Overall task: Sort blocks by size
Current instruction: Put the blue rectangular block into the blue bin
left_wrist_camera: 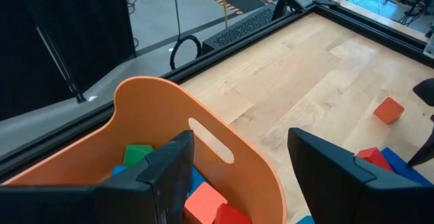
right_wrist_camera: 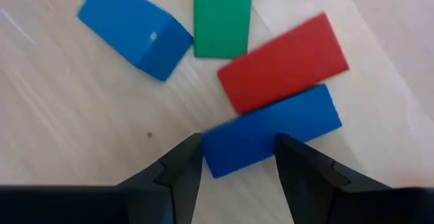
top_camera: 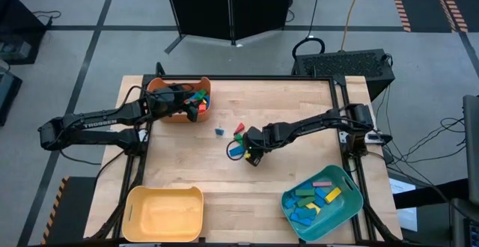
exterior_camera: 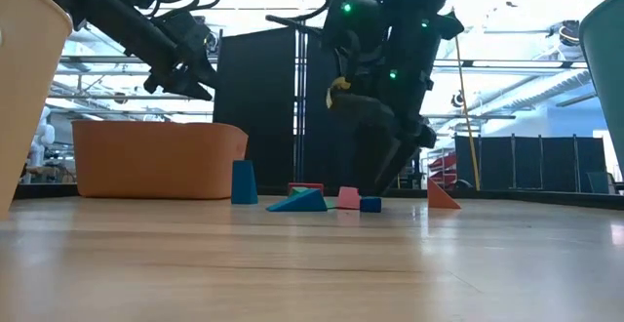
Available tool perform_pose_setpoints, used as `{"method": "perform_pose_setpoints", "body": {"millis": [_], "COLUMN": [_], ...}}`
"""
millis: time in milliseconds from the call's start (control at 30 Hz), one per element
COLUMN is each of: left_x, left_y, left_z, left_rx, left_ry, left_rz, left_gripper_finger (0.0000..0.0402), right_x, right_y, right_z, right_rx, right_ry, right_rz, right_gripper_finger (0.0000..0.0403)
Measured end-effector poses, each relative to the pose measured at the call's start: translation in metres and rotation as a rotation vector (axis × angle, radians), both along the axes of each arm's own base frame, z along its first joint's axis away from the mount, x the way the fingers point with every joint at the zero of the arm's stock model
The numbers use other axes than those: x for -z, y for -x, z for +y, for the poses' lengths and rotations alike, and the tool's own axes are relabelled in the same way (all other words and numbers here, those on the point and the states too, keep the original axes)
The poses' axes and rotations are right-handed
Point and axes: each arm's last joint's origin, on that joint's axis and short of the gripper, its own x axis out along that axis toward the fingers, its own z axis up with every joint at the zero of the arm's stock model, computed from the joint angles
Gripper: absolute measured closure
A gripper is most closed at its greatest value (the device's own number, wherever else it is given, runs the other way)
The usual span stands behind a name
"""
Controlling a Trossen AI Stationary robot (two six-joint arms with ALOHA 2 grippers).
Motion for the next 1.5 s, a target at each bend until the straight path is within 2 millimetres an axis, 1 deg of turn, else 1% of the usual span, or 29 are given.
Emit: {"method": "perform_pose_setpoints", "body": {"millis": [100, 267, 333, 400, 433, 533, 600, 733, 833, 900, 1000, 1100, 1267, 1500], "left_x": [0.0, 0.0, 0.0, 0.0, 0.0, 0.0, 0.0, 0.0, 0.0, 0.0, 0.0, 0.0, 0.001, 0.0], "left_y": [0.0, 0.0, 0.0, 0.0, 0.0, 0.0, 0.0, 0.0, -0.001, -0.001, -0.001, -0.001, -0.001, -0.001], "left_z": [0.0, 0.0, 0.0, 0.0, 0.0, 0.0, 0.0, -0.001, -0.001, -0.002, -0.001, -0.001, -0.001, -0.001], "left_rx": [-0.001, -0.001, 0.0, -0.001, -0.001, -0.001, -0.001, 0.026, 0.055, 0.075, 0.099, 0.116, 0.123, 0.141], "left_ry": [0.0, 0.002, 0.002, 0.001, 0.001, 0.001, 0.001, 0.014, 0.024, 0.0, -0.04, -0.07, -0.078, -0.114], "left_rz": [-0.001, 0.001, 0.0, 0.0, 0.0, 0.0, 0.0, -0.003, -0.012, 0.006, 0.035, 0.057, 0.07, 0.082], "left_gripper_finger": [0.0162, 0.0162, 0.0162, 0.0162, 0.0162, 0.0162, 0.0162, 0.0162, 0.0162, 0.0162, 0.0162, 0.0162, 0.0162, 0.0162], "right_x": [0.004, 0.005, 0.002, -0.003, -0.005, -0.021, -0.025, -0.022, -0.022, -0.021, -0.021, -0.021, -0.021, -0.017], "right_y": [0.003, 0.012, 0.016, 0.019, 0.019, 0.014, 0.012, 0.016, 0.024, 0.028, 0.03, 0.027, 0.016, 0.019], "right_z": [0.0, 0.002, 0.003, 0.005, 0.004, 0.004, 0.003, 0.0, -0.002, -0.006, -0.012, -0.015, -0.018, -0.017], "right_rx": [-0.034, -0.144, -0.17, -0.156, -0.14, -0.057, 0.0, 0.102, 0.211, 0.294, 0.416, 0.49, 0.586, 0.702], "right_ry": [0.014, 0.047, 0.057, 0.072, 0.08, 0.079, 0.068, 0.047, 0.034, 0.021, -0.052, -0.099, -0.147, -0.147], "right_rz": [0.046, 0.166, 0.208, 0.242, 0.249, 0.199, 0.18, 0.219, 0.289, 0.319, 0.329, 0.296, 0.175, 0.205], "right_gripper_finger": [0.0231, 0.0231, 0.0231, 0.0231, 0.0231, 0.0231, 0.0231, 0.0231, 0.0231, 0.0231, 0.0231, 0.0231, 0.0231, 0.0231]}}
